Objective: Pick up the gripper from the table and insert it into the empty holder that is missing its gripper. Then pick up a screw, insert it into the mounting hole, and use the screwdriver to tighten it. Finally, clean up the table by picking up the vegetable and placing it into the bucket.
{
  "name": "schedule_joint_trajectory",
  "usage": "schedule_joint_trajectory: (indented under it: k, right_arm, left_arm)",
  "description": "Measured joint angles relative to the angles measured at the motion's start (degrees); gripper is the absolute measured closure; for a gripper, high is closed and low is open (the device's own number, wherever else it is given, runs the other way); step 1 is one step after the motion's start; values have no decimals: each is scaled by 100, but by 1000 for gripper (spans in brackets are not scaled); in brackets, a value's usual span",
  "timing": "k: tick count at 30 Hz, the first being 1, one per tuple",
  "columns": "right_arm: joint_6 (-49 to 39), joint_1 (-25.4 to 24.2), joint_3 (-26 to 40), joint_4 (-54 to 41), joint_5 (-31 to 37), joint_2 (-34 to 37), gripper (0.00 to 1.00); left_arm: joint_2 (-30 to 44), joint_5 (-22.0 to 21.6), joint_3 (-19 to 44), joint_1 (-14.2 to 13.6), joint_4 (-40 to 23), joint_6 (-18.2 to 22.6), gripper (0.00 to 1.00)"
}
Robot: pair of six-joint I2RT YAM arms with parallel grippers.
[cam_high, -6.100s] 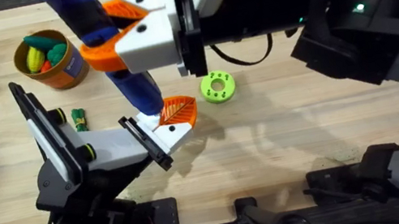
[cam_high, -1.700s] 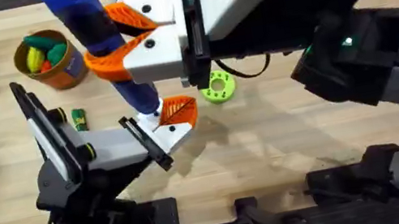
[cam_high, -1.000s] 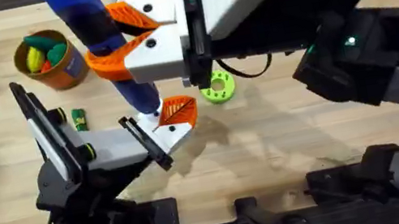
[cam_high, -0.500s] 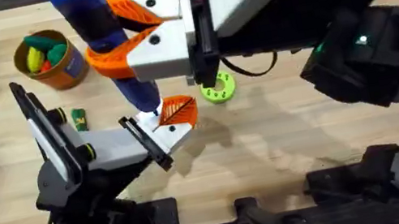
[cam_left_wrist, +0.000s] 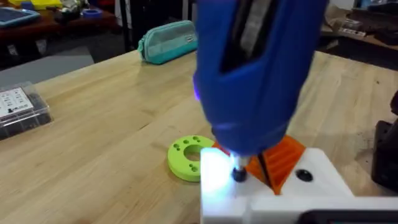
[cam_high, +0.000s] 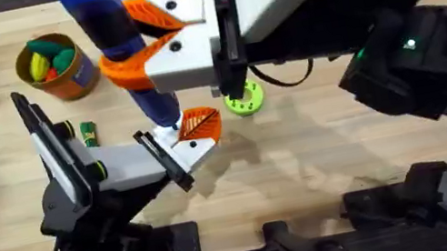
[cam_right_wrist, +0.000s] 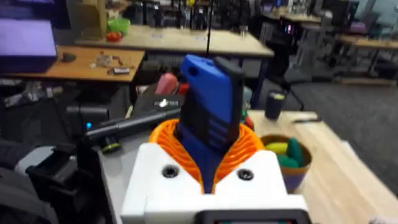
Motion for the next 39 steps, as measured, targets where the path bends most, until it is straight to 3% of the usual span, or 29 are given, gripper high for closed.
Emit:
schedule_joint_trajectory:
  k: [7,39]
  right_arm:
    - [-21,-26,11,-408,86,-81,948]
    - [-43,-144,-31,-389,-48,-214,948]
  left_arm:
    - [26,52,0,0,-4,-22,994]
    - [20,33,0,0,6,-61,994]
